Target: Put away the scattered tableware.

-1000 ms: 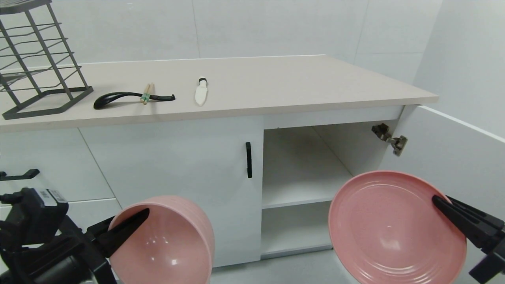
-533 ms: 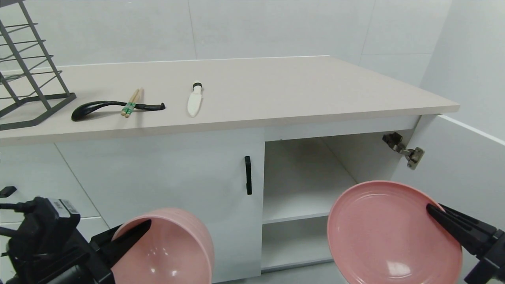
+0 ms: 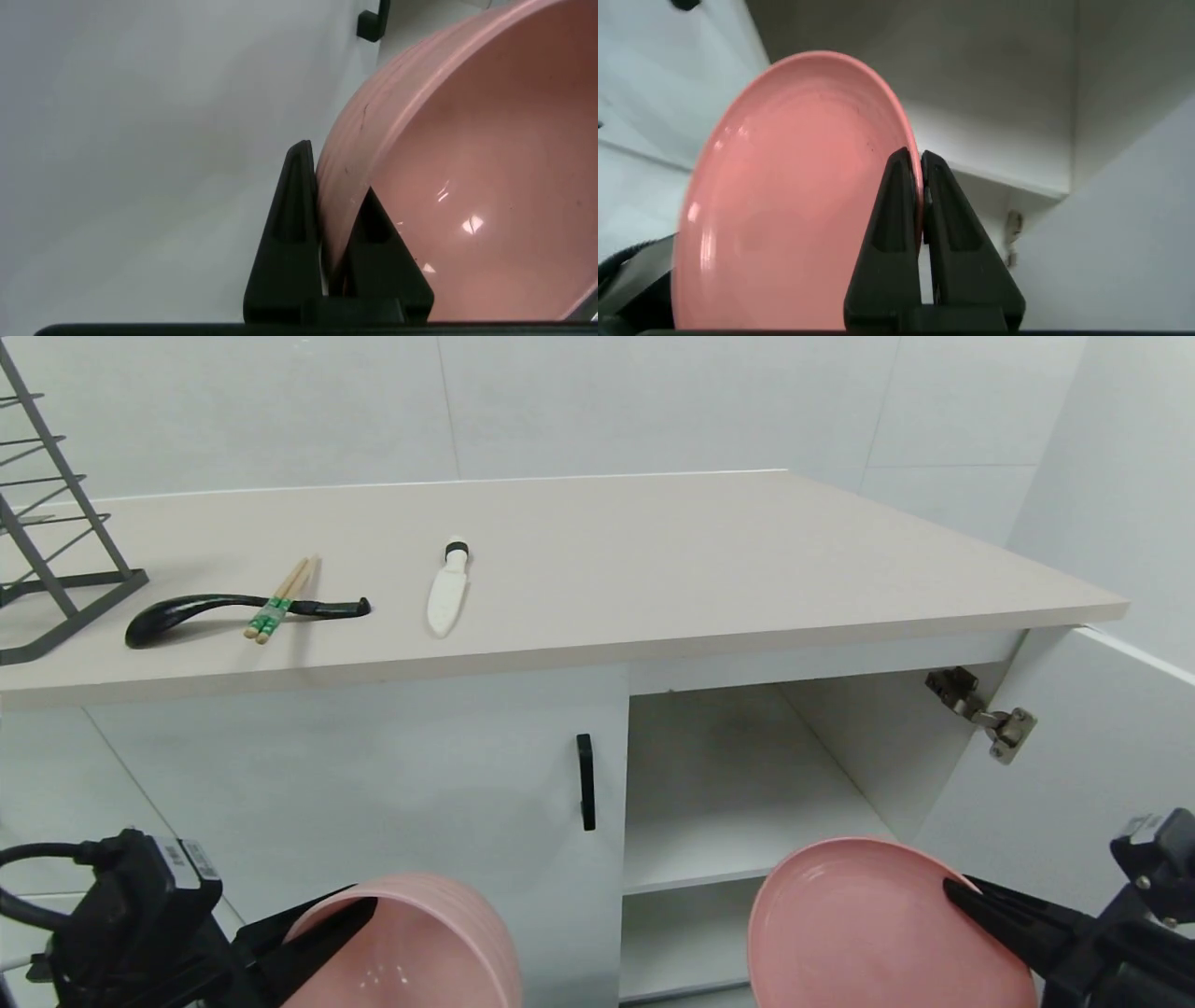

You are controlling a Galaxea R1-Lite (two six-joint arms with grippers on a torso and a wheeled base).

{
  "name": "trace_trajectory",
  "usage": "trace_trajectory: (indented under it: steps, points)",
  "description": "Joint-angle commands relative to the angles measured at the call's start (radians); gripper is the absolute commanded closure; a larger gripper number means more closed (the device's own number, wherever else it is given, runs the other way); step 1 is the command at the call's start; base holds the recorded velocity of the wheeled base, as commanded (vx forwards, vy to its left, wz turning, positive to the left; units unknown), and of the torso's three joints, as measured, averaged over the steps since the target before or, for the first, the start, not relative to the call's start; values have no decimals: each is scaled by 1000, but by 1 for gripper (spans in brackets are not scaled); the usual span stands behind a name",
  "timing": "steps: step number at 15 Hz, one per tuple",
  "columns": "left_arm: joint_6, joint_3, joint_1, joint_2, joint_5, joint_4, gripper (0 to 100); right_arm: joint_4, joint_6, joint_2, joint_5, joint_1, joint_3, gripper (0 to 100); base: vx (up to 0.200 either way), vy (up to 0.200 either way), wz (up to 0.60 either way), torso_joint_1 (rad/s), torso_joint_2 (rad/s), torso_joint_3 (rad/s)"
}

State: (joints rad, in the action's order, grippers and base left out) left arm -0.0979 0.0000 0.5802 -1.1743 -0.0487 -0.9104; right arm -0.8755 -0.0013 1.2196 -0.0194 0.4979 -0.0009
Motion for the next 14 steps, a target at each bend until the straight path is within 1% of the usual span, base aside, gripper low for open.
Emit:
trace_trajectory:
  steps: [1,2,3,4,5,7,11,14]
  points:
    - [0,0,4,-4,0,-1,100,-123,72,120,-1,42,-5,100,0,0,0,0,0,0]
    - [-3,0,15,-4,0,1,100,-215,81,235,-1,28,-5,100,0,0,0,0,0,0]
    - [-8,0,21,-4,0,4,100,-264,80,308,-1,-1,-5,100,0,0,0,0,0,0]
    - [-23,0,21,-5,1,12,100,-375,80,426,-1,-36,1,100,0,0,0,0,0,0]
    - [-28,0,21,-5,3,5,100,-566,83,591,-5,-59,1,100,0,-200,0,-2,2,-2]
    - [-20,0,21,1,1,2,100,-695,84,716,-7,-85,-1,100,0,0,0,0,0,0]
    - [-22,0,20,1,1,2,100,-695,84,667,-11,-79,1,100,0,0,0,0,0,0]
    - [-20,0,18,-1,1,-1,100,-695,73,661,-21,-108,1,100,0,0,0,0,0,0]
